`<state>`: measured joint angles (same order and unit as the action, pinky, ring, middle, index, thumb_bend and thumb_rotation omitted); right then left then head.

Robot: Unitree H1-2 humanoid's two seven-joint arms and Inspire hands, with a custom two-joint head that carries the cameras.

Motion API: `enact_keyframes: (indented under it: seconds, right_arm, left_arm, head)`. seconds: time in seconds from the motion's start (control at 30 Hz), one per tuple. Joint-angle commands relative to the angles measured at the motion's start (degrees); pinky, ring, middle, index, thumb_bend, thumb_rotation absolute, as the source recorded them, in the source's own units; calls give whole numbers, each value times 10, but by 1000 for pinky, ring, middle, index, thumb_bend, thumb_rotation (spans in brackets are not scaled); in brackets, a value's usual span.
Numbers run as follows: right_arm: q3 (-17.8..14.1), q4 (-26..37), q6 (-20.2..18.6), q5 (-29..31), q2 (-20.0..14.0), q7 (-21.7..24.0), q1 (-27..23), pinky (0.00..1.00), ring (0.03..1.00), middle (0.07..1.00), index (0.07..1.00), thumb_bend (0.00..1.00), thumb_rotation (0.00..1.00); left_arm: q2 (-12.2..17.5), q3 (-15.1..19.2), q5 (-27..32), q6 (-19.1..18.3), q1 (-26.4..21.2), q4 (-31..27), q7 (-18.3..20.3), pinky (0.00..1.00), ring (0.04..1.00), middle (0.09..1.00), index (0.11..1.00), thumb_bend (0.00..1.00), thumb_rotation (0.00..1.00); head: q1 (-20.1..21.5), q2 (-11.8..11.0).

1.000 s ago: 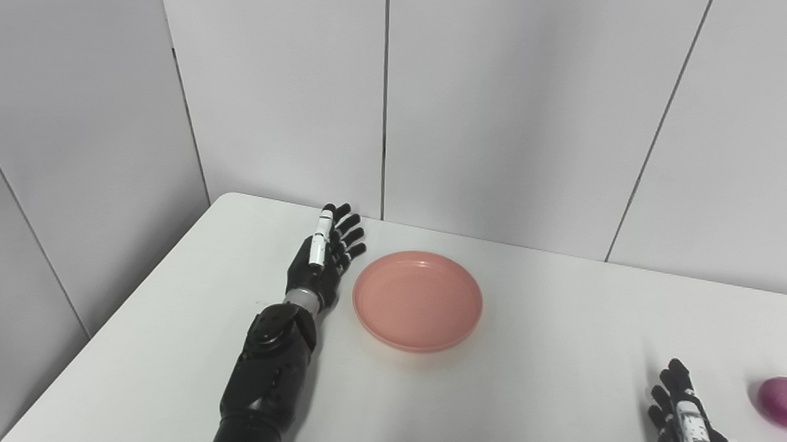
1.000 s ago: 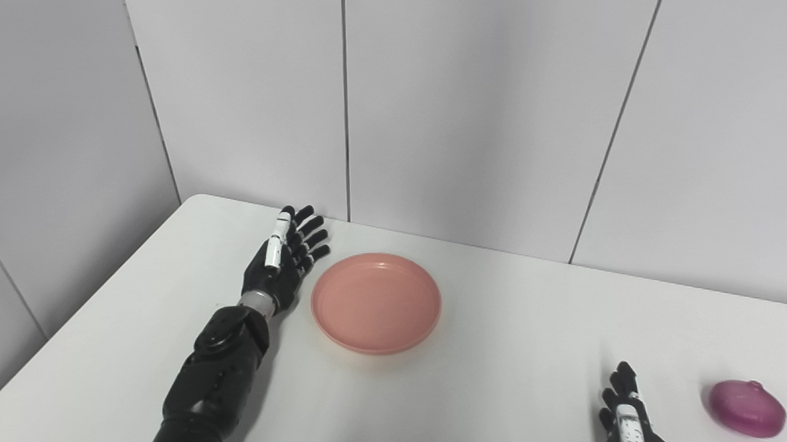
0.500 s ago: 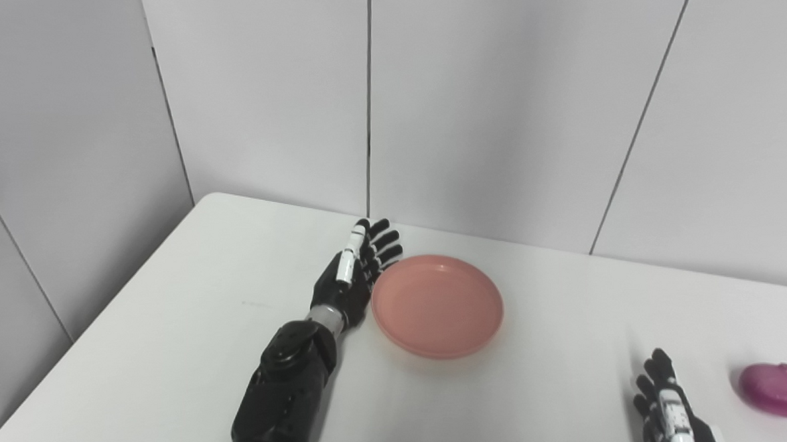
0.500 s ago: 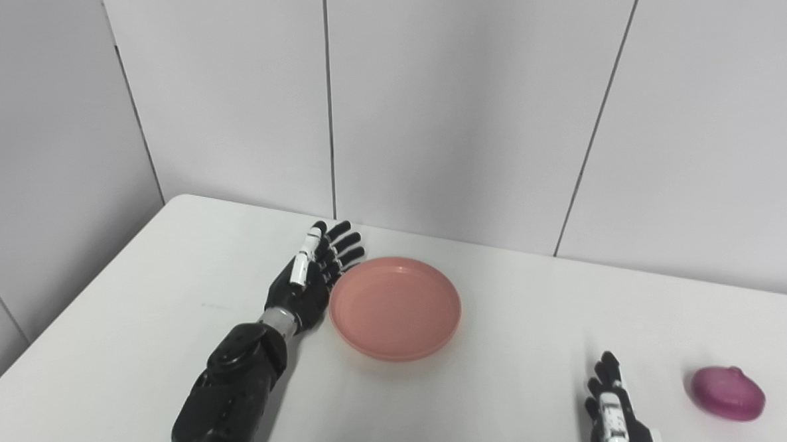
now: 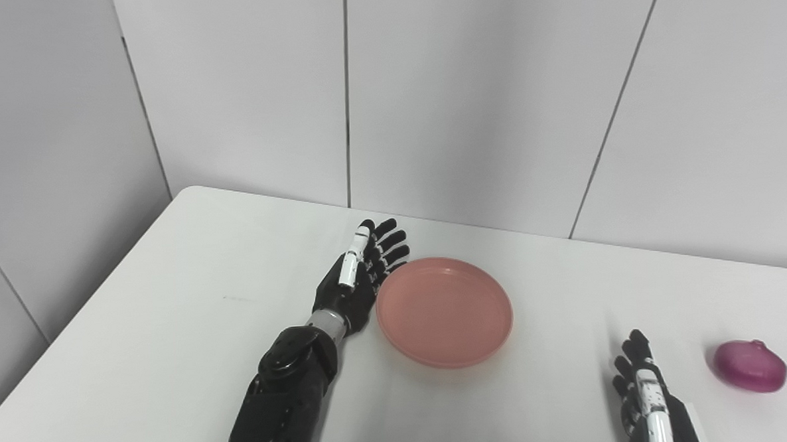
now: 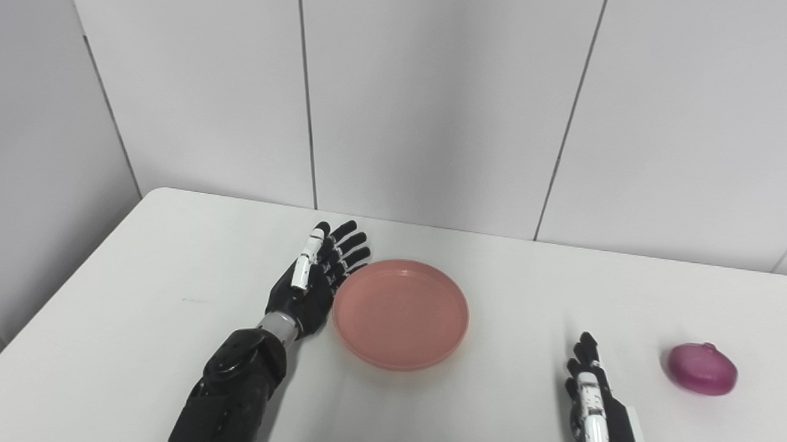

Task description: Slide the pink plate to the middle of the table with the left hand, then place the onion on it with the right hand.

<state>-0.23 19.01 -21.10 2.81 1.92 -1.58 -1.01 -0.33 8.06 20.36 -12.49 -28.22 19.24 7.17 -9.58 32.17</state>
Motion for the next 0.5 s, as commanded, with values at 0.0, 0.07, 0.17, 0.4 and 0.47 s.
enact_keyframes:
  seconds: [0.0,0.07,0.17,0.4,0.47]
  right_arm:
    - [4,8,21,-3,7,-1,-8,1000,1000,1000,1000,168,1000]
    - [6,10,20,-6,8,-3,-7,1000,1000,1000,1000,169,1000]
    - [7,10,19,-10,12,-6,-8,1000,1000,1000,1000,179,1000]
    - [8,1,30,-16,18,-11,-10,1000,1000,1000,1000,197,1000]
    - [8,0,30,-19,20,-12,-11,1000,1000,1000,1000,203,1000]
  left_arm:
    - [-8,-3,6,-2,-9,-33,2,881,900,906,887,431,1000]
    - [-15,-7,3,-8,-4,-48,-1,877,898,905,888,434,1000]
    - [-26,-16,-7,-12,4,-68,-9,874,896,903,887,437,1000]
    - [-46,-30,-17,-18,17,-101,-21,887,907,915,897,431,1000]
    - [-51,-33,-19,-20,20,-104,-25,890,910,918,900,435,1000]
  head:
    - [5,3]
    - [9,5]
    - [18,9]
    - [34,16]
    - [43,19]
